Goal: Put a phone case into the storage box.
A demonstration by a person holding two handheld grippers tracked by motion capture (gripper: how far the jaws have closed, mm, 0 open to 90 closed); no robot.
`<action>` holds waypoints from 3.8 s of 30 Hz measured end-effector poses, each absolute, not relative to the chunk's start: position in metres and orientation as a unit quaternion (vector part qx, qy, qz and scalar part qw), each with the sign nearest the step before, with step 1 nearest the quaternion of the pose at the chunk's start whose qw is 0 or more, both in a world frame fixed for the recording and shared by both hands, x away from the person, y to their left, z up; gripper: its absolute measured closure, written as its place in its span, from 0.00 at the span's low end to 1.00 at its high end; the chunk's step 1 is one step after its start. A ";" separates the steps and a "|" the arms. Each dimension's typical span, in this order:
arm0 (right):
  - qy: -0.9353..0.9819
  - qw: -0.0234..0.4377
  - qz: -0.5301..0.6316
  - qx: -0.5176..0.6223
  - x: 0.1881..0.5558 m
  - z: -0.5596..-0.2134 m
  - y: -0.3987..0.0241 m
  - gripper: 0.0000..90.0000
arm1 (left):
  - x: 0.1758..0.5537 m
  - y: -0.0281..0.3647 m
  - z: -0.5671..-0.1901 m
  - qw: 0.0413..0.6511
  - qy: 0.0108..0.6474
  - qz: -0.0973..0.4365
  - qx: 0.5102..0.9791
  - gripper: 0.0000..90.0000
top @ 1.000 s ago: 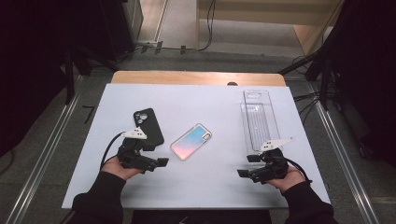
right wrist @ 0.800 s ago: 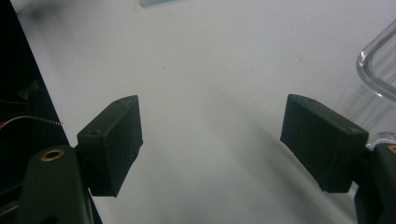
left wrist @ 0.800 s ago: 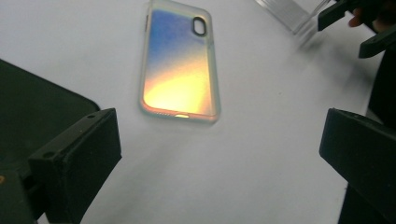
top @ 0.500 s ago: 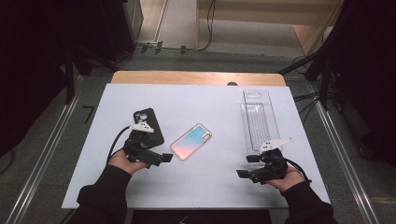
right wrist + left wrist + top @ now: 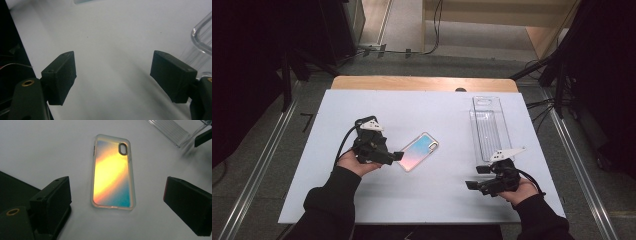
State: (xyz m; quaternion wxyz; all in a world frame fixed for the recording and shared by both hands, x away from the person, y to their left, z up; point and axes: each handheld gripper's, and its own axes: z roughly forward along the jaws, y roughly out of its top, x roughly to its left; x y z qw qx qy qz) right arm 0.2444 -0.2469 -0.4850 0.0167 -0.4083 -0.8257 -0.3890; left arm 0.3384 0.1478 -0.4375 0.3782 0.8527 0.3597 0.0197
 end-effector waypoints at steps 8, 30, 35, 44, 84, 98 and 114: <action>-0.825 0.020 -0.392 -0.406 0.244 -0.484 -0.246 0.21 | 0.349 0.136 -0.438 0.383 0.344 0.022 0.857 0.13; -0.829 0.018 -0.390 -0.400 0.243 -0.484 -0.244 0.21 | 0.369 0.097 -0.444 0.383 0.326 0.017 0.864 0.15; -0.831 0.018 -0.388 -0.398 0.243 -0.484 -0.243 0.21 | 0.372 0.088 -0.447 0.386 0.322 0.006 0.864 0.14; -0.832 0.018 -0.387 -0.397 0.243 -0.484 -0.243 0.21 | 0.373 0.083 -0.455 0.386 0.322 0.003 0.865 0.00; -0.837 0.018 -0.383 -0.391 0.243 -0.484 -0.242 0.21 | 0.372 0.070 -0.500 0.310 0.302 0.035 0.901 0.00; -0.839 0.017 -0.380 -0.390 0.242 -0.484 -0.241 0.21 | 0.358 0.063 -0.504 0.291 0.302 0.111 0.901 0.09; -0.840 0.018 -0.380 -0.387 0.242 -0.484 -0.240 0.21 | 0.359 0.066 -0.502 0.293 0.311 0.114 0.897 0.19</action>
